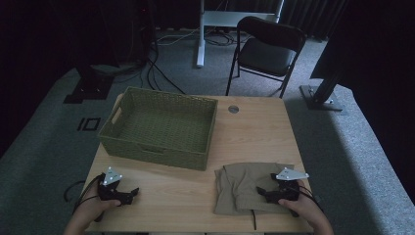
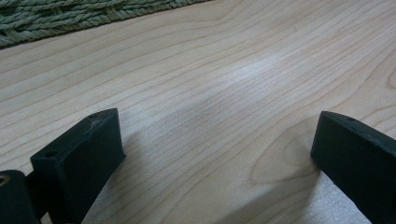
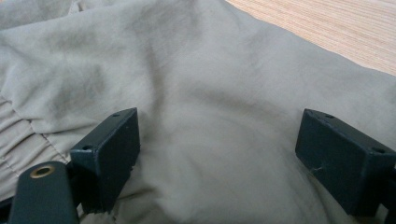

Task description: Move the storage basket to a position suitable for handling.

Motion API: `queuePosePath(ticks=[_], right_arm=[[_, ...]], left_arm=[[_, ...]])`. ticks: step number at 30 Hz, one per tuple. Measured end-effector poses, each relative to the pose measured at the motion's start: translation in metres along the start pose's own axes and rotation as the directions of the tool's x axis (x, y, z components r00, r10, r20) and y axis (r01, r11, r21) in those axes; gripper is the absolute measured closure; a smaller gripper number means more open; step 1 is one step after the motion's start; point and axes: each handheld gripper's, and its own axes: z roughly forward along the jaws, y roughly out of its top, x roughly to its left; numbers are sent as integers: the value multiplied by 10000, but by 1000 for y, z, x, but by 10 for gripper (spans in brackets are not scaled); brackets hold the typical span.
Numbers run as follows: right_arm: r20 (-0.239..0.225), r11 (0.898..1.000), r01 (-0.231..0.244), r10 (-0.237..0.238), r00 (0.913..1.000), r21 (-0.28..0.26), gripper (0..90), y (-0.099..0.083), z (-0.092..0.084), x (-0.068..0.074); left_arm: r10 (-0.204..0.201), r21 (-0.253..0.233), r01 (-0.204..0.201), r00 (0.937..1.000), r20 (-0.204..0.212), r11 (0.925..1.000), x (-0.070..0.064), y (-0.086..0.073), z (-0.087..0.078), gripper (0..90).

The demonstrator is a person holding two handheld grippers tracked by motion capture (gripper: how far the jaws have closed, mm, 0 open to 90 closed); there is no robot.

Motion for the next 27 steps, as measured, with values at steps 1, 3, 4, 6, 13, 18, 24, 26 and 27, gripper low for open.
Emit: queuePosePath(ticks=[1,3,4,6,13,18,24,26,27], right_arm=[[-12,10000,-2,2,10000,-3,131,0,0,0],[-33,10000,-57,57,10000,-36,131,0,0,-1],[-33,10000,-76,76,10000,-27,131,0,0,-1],[-57,10000,-91,91,9999,-14,132,0,0,-1],[-183,9997,-253,255,9995,60,134,6,-3,-2],[-21,9996,-237,237,9997,-146,134,14,-7,-2],[-22,9988,-239,238,9997,-426,134,25,-9,2],[-102,9984,-235,230,9997,-515,133,28,-9,4],[-125,9981,-249,242,9996,-565,133,30,-9,6]], left_arm=[[20,14,-20,10000,19,10000,0,0,0,27],[66,13,-66,10000,75,10000,1,-1,-1,27],[64,-3,-64,9999,99,10000,1,-1,-1,27],[131,22,-131,9998,143,9999,2,-1,-2,27],[101,23,-100,9999,-19,9999,8,0,-5,29],[76,55,-76,10000,38,10000,12,2,-8,29],[-46,21,46,10000,-15,10000,17,4,-10,29],[-57,7,57,10000,7,10000,19,5,-10,29],[-47,26,47,10000,6,10000,20,5,-10,29]])
